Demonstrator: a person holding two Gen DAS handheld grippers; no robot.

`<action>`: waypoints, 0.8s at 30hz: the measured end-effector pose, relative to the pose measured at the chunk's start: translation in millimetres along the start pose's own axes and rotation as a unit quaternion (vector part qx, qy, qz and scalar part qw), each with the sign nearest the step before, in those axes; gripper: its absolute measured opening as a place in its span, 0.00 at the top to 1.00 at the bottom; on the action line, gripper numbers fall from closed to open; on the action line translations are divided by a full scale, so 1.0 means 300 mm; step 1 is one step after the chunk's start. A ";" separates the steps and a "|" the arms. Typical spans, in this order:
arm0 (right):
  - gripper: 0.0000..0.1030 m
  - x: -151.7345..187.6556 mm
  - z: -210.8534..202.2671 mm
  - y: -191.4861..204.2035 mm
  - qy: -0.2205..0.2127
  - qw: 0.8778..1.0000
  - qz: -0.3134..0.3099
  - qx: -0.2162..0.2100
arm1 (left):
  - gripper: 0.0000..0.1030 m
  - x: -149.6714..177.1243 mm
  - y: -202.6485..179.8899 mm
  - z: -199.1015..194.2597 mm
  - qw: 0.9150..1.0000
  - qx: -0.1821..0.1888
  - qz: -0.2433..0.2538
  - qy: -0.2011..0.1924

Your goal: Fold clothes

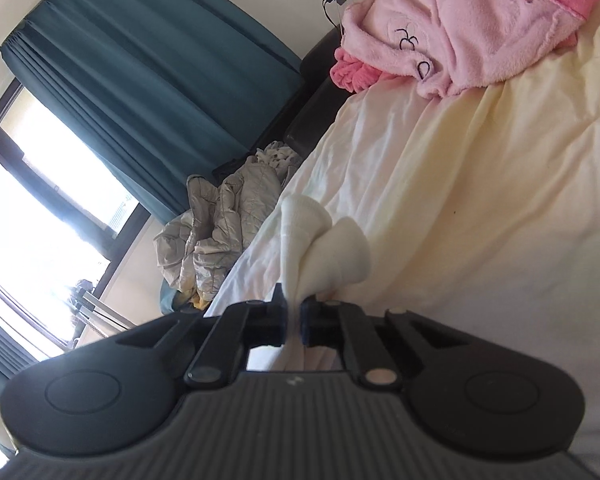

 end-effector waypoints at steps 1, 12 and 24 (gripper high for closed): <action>0.94 -0.009 -0.026 0.001 0.003 1.000 0.008 0.001 | 0.85 -0.003 0.015 -0.030 1.000 -0.002 -0.001 0.003; 0.93 0.025 -0.191 -0.266 0.066 0.991 0.074 0.088 | 0.81 0.177 0.270 -0.133 0.994 -0.043 0.042 0.088; 0.85 0.053 -0.157 -0.338 0.111 0.989 0.081 0.053 | 0.41 0.251 0.203 -0.287 0.980 -0.055 0.175 0.072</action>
Point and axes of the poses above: each gripper's, at about its wrist camera, not at the fingertips, and z roughly the way its jaws point, y to its left, x to its underside, the point moved 9 cm from there along z, roughly the way its jaws point, and after that the axes turned 12 degrees about z, right-handed, at the moved point
